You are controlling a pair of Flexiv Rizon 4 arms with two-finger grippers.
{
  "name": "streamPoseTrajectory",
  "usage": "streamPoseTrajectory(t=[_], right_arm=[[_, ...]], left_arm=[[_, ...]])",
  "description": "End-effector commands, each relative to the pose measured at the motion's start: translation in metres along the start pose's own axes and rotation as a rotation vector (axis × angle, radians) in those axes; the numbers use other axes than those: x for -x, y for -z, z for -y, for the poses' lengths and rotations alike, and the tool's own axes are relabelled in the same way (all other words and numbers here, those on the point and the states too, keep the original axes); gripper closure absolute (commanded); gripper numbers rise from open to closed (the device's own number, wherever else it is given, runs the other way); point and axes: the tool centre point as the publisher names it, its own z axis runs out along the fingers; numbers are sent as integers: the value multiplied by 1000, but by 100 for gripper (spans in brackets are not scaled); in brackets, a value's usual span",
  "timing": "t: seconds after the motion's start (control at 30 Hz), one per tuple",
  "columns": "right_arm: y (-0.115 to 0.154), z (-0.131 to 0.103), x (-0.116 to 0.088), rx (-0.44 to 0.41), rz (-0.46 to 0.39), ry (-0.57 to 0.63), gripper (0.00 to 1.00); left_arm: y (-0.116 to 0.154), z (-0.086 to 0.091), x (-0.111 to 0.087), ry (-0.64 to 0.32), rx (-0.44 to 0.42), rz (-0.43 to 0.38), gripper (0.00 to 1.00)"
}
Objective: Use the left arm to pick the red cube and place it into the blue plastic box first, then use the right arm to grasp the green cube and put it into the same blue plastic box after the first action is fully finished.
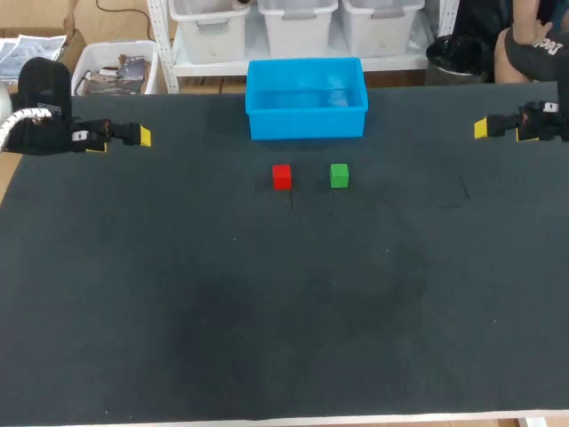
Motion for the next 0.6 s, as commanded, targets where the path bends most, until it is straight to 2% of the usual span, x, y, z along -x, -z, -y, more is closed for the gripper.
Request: streamPoseTrajectory(t=[0.03,0.07,0.13,0.17,0.23,0.3,0.37,0.4,0.6], right_arm=[[0,0,0,0,0,0,0],[0,0,0,0,0,0,0],[0,0,0,0,0,0,0],[0,0,0,0,0,0,0],[0,0,0,0,0,0,0],[0,0,0,0,0,0,0],[0,0,0,0,0,0,0],[0,0,0,0,0,0,0],[0,0,0,0,0,0,0]], left_arm=[[-3,7,3,-5,12,-9,0],[-4,9,4,-15,38,-25,0],[-5,16,8,-14,34,-18,0],[-7,19,9,-19,67,-52,0],[-11,23,11,-15,94,-73,0],[-16,28,12,-44,158,-104,0],[-18,35,16,-8,163,-116,0],[-20,37,18,-22,200,-123,0],[-32,58,32,3,264,-156,0]])
